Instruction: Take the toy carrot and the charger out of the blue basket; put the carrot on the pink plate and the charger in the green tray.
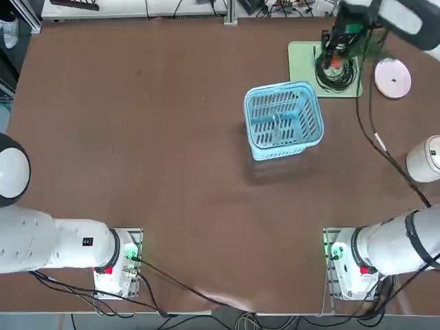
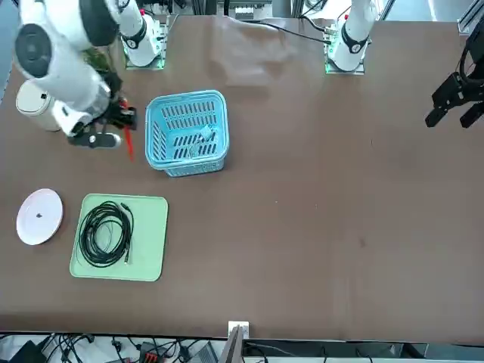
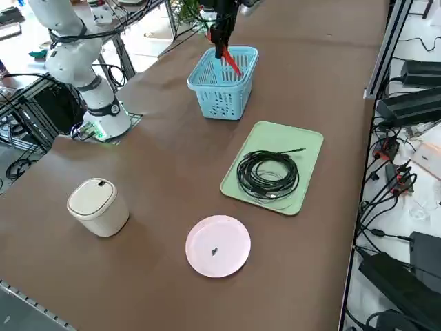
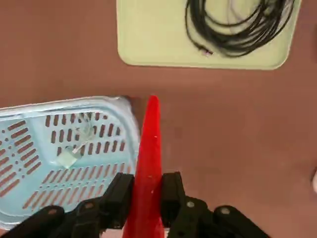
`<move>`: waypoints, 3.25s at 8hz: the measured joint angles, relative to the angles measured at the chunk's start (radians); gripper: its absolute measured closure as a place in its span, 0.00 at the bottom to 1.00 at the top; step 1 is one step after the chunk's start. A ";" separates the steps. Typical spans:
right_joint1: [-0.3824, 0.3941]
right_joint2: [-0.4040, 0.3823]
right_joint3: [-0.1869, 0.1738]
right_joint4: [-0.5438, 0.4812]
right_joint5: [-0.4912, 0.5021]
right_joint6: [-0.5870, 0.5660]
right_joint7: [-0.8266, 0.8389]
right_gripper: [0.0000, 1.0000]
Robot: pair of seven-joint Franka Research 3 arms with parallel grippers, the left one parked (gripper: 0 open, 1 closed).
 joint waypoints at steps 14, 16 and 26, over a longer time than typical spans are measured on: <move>-0.641 0.440 -0.006 0.025 -0.132 0.820 -0.794 0.67; -0.645 0.465 -0.004 0.029 -0.132 0.861 -0.798 0.67; -0.665 0.554 0.001 0.030 -0.132 1.004 -0.807 0.67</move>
